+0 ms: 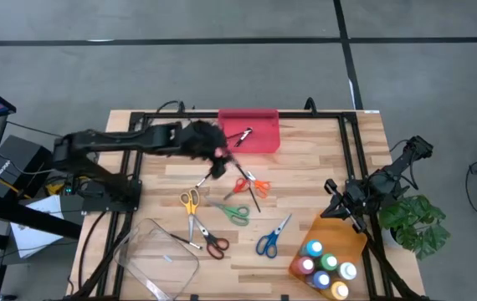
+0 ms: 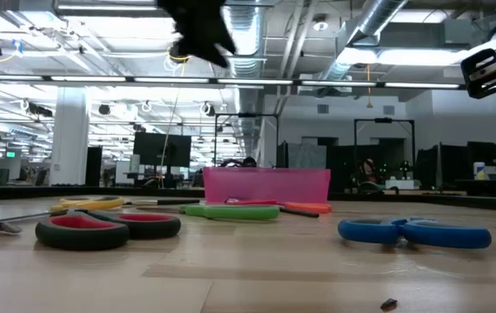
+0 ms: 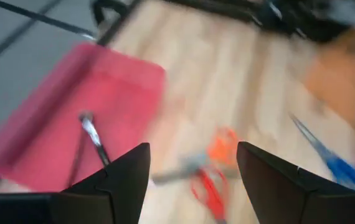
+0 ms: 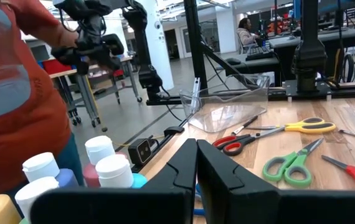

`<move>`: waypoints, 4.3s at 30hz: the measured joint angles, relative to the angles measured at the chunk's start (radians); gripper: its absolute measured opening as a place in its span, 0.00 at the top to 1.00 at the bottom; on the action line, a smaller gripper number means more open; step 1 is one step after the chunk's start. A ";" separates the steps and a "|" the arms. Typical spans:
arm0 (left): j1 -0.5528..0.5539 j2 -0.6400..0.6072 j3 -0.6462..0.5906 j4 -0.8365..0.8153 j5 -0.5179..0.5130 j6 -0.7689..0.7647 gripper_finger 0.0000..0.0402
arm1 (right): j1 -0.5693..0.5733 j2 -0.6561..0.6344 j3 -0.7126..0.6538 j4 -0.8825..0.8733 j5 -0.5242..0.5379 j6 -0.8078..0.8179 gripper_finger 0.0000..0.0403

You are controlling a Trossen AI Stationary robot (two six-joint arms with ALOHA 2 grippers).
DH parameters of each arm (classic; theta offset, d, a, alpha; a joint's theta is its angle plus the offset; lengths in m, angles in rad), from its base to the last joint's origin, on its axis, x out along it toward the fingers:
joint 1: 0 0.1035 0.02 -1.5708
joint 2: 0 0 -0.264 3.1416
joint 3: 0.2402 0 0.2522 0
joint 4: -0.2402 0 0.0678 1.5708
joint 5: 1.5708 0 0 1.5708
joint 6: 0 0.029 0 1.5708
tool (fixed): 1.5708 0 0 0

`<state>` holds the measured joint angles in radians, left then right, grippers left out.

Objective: Pick & Place Paint Supplies
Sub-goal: Put the silver brush into the red bin

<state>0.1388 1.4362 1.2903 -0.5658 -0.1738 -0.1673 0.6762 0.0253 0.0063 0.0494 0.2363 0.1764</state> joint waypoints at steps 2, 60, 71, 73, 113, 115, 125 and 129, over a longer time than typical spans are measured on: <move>-0.036 -0.035 0.000 -0.131 0.002 -0.026 0.41 | 0.000 0.000 0.000 0.000 0.000 0.000 0.98; -0.360 0.538 -0.002 -0.238 0.885 0.130 0.99 | 0.000 0.000 0.000 0.000 0.000 0.000 0.98; -0.367 0.569 -0.002 -0.269 0.877 0.207 1.00 | 0.000 0.000 0.000 0.000 0.000 0.000 0.98; -0.367 0.574 -0.002 -0.289 0.872 0.238 1.00 | 0.000 0.000 0.000 0.000 0.000 0.000 0.98; -0.426 0.595 -0.002 -0.343 0.824 0.370 1.00 | 0.000 0.000 0.000 0.000 0.000 0.000 0.98; -0.430 0.595 -0.002 -0.343 0.824 0.370 1.00 | 0.000 0.000 0.000 0.000 0.000 0.000 0.98; -0.446 0.595 -0.019 -0.317 0.746 0.320 1.00 | 0.000 0.000 0.000 0.000 0.000 0.000 0.98; -0.446 0.595 -0.019 -0.316 0.745 0.320 1.00 | 0.000 0.000 0.000 0.000 0.000 0.000 0.98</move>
<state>-0.3069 2.0312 1.2713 -0.8822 0.5713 0.1528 0.6758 0.0250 0.0062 0.0495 0.2364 0.1762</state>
